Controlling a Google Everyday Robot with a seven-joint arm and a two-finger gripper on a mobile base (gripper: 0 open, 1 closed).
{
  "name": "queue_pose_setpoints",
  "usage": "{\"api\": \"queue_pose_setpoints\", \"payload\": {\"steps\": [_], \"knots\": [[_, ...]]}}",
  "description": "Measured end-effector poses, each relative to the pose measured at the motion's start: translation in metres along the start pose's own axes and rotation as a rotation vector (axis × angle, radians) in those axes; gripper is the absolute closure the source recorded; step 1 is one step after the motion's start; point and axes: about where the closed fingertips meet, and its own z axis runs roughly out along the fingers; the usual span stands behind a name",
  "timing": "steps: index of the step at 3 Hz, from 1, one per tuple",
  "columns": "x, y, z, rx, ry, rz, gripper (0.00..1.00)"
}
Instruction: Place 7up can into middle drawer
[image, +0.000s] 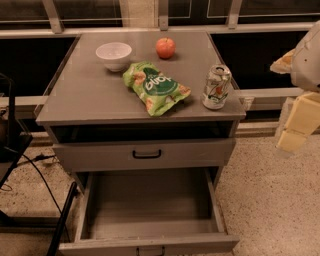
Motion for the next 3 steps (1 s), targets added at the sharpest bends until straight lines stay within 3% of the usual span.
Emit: {"api": "queue_pose_setpoints", "payload": {"steps": [2,3], "knots": [[-0.001,-0.027,0.011,0.018,-0.008,0.030,0.00],[-0.002,-0.059,0.028,0.031,-0.053,0.081,0.00]]}}
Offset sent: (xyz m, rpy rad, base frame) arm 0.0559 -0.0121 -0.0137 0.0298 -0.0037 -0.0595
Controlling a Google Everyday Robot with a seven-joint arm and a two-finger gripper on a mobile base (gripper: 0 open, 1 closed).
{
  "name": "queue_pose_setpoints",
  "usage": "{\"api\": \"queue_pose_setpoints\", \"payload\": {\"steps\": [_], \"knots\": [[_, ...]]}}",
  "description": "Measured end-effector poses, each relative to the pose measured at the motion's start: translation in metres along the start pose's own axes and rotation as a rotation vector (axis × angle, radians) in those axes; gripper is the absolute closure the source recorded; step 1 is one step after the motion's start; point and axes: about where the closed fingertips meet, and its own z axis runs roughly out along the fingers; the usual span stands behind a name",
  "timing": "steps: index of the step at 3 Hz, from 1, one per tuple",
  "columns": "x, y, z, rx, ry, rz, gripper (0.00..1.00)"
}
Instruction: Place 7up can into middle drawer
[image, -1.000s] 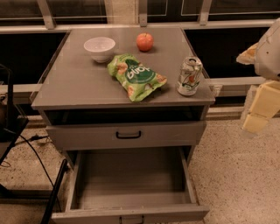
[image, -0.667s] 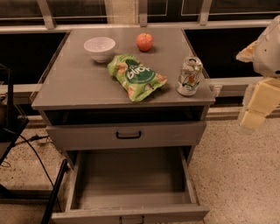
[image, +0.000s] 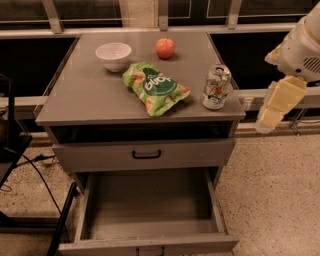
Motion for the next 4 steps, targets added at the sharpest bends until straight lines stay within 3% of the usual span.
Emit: {"api": "queue_pose_setpoints", "payload": {"steps": [1,4], "knots": [[-0.005,-0.019,0.012,0.007,-0.044,0.034,0.00],[-0.018,-0.058,0.058,0.024,-0.308,0.188,0.00]]}}
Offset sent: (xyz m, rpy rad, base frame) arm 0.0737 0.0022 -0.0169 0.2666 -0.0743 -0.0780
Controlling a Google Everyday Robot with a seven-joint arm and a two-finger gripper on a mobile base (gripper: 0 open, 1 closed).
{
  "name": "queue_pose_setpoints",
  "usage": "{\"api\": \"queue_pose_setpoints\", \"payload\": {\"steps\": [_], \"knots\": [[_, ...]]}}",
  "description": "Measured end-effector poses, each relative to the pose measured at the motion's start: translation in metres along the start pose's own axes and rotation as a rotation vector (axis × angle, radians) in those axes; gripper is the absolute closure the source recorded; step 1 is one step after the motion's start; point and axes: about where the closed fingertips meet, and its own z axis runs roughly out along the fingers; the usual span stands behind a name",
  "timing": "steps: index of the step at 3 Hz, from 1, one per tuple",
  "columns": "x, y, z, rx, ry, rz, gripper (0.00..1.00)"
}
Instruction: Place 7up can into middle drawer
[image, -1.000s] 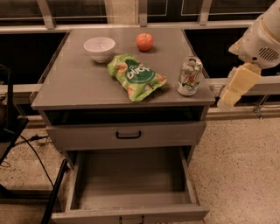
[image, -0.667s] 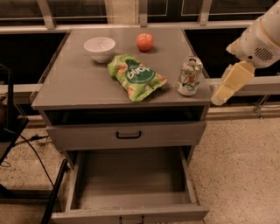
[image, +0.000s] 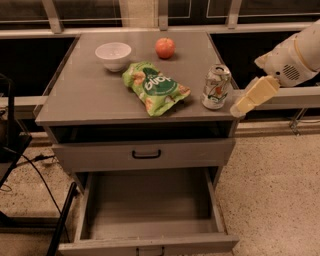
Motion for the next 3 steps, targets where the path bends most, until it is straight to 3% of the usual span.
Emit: {"api": "queue_pose_setpoints", "payload": {"steps": [1,3], "knots": [[-0.001,-0.003,0.002,0.008,-0.017,0.008,0.00],[0.011,-0.014,0.011,0.053,0.012,0.032,0.00]]}}
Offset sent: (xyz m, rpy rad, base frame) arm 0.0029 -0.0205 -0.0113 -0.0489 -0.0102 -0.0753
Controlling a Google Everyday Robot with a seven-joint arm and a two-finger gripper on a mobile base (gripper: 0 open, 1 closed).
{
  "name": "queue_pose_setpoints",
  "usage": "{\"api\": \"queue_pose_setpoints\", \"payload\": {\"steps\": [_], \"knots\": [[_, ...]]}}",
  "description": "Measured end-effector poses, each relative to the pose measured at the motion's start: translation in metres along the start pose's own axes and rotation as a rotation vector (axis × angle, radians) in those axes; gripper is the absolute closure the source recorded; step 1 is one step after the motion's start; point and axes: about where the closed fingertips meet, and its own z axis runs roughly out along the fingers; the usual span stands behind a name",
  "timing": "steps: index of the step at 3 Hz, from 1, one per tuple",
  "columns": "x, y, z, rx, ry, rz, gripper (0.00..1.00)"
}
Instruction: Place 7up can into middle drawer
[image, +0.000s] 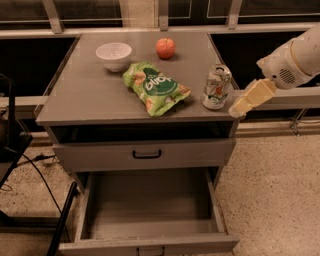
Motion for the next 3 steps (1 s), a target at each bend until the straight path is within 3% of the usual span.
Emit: {"api": "queue_pose_setpoints", "payload": {"steps": [1,2,3], "knots": [[0.001,-0.010,0.011,0.018,-0.022,0.027,0.00],[0.005,-0.020,0.023,0.019,-0.091,0.096,0.00],[0.016,-0.025,0.032,0.013,-0.203,0.196,0.00]]}}
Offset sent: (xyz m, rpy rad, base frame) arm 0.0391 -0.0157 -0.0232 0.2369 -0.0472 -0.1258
